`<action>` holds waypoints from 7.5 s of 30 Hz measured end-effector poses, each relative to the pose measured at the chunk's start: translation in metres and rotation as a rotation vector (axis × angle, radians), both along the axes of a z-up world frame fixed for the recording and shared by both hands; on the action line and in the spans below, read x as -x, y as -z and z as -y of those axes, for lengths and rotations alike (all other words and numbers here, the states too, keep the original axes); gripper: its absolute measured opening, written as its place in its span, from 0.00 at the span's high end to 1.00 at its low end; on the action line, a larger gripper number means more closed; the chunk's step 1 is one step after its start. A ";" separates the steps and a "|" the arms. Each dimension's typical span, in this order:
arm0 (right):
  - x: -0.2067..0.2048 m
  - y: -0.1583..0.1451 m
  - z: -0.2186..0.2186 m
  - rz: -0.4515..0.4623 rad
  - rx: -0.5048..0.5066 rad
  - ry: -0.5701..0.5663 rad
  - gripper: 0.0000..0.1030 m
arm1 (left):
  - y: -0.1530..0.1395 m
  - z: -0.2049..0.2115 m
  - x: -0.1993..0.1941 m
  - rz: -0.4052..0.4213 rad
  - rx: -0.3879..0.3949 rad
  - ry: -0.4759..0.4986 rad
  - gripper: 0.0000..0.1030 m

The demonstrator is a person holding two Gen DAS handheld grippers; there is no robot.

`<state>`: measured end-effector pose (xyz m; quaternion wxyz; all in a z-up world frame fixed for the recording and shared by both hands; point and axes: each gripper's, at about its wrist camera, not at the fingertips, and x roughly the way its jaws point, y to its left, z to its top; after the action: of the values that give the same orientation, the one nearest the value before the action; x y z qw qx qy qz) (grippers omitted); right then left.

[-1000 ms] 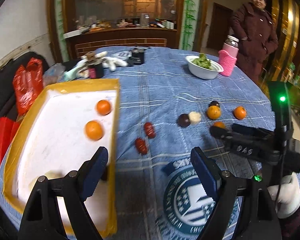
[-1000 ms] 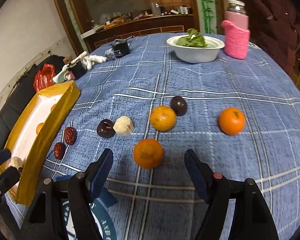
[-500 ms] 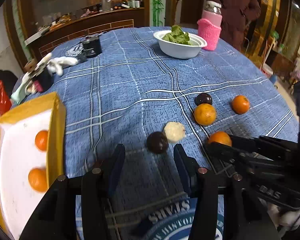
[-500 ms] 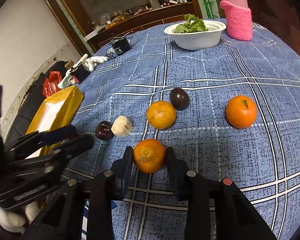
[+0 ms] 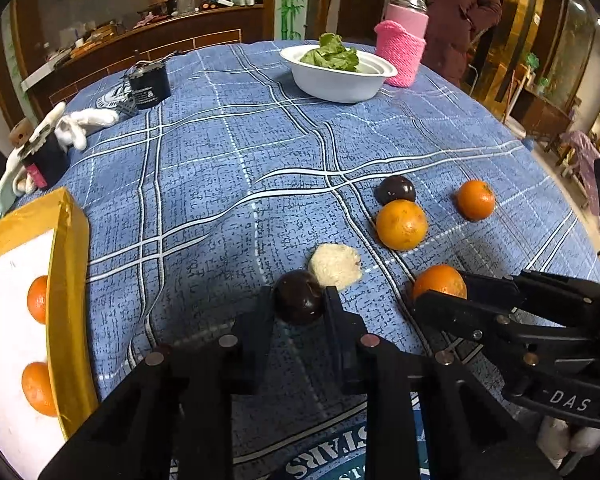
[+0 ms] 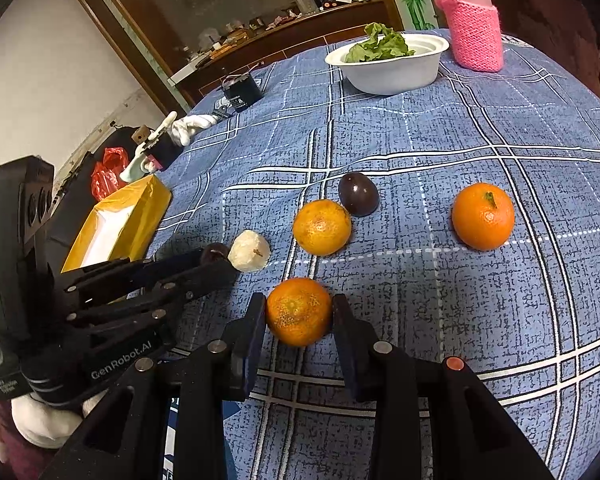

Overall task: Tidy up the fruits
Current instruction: 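Grasp a dark plum with the left tool while the right tool grasps a mandarin, then release the plum into the white tray with the left tool while the right tool drops the mandarin there, then move both open tools back over the fruits on the table, then grasp a pale yam piece with the left tool while the right tool grasps a mandarin, then release the yam piece into the tray with the left tool while the right tool releases the mandarin, then move both open tools back over the last plum and mandarin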

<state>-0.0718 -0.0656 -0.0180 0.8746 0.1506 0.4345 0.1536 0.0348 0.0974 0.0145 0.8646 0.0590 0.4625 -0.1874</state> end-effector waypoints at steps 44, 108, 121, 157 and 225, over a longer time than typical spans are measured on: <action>0.040 -0.036 -0.254 0.038 0.110 -0.435 0.64 | -0.031 -0.296 0.137 0.141 0.305 -0.653 0.74; -0.034 -0.015 0.022 0.075 -0.036 0.061 0.65 | -0.023 0.009 0.026 0.052 0.057 -0.070 0.49; -0.038 -0.023 0.028 0.080 -0.076 0.065 0.64 | 0.004 0.024 -0.003 0.027 0.011 -0.086 0.75; 0.030 -0.083 -0.184 0.107 0.010 -0.308 0.62 | -0.055 -0.275 0.133 0.195 0.281 -0.729 0.74; 0.119 -0.044 0.083 0.189 -0.002 0.342 0.10 | -0.062 -0.021 0.171 0.018 0.246 -0.198 0.12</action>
<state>-0.1910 -0.1483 0.0262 0.9247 0.2081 0.3183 0.0168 -0.1362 0.1181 0.0770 0.8836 -0.0914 0.4321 -0.1558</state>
